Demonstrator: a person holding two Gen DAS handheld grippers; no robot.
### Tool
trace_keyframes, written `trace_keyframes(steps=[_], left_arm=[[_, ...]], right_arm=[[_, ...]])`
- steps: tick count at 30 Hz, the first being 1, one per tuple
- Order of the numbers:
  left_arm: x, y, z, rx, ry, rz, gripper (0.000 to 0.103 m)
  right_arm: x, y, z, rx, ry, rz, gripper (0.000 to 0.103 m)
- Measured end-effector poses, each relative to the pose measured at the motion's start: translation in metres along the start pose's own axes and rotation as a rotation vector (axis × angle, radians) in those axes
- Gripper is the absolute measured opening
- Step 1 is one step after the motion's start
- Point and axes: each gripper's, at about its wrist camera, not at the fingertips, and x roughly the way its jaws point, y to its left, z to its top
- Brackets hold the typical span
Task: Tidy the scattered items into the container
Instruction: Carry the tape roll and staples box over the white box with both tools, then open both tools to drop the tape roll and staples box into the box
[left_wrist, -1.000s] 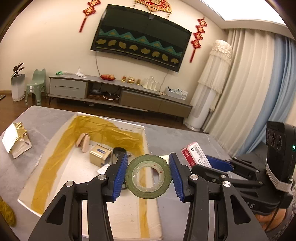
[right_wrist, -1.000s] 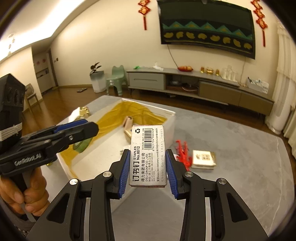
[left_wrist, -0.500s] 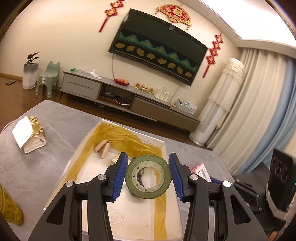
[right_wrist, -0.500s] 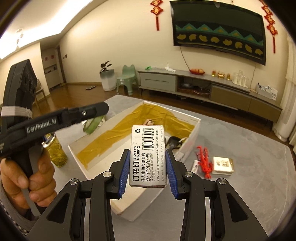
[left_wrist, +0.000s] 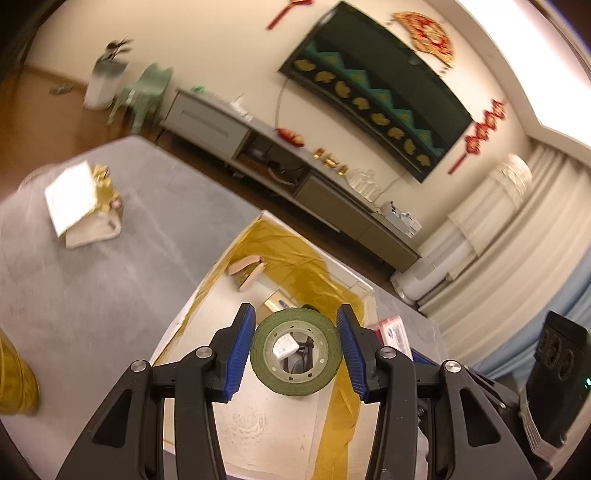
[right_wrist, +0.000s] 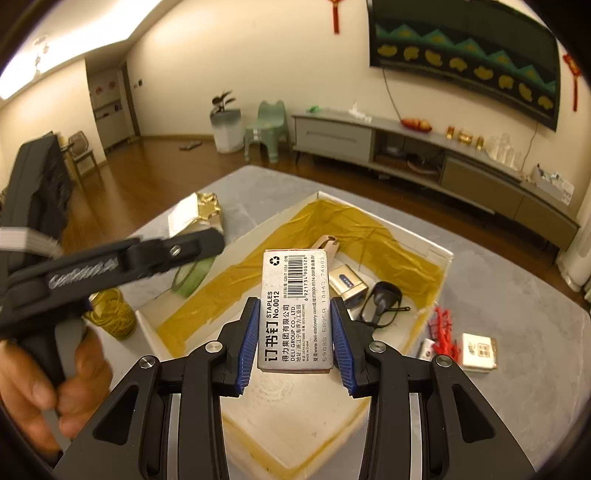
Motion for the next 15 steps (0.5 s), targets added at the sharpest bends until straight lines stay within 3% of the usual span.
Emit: trace_keyframes(steps=[15], left_arm=[[0.019,0.009,0.002,-0.054,0.042,0.049,0.048]], right_arm=[[0.091,-0.019,0.045,0.019,0.165,-0.014,0.041]])
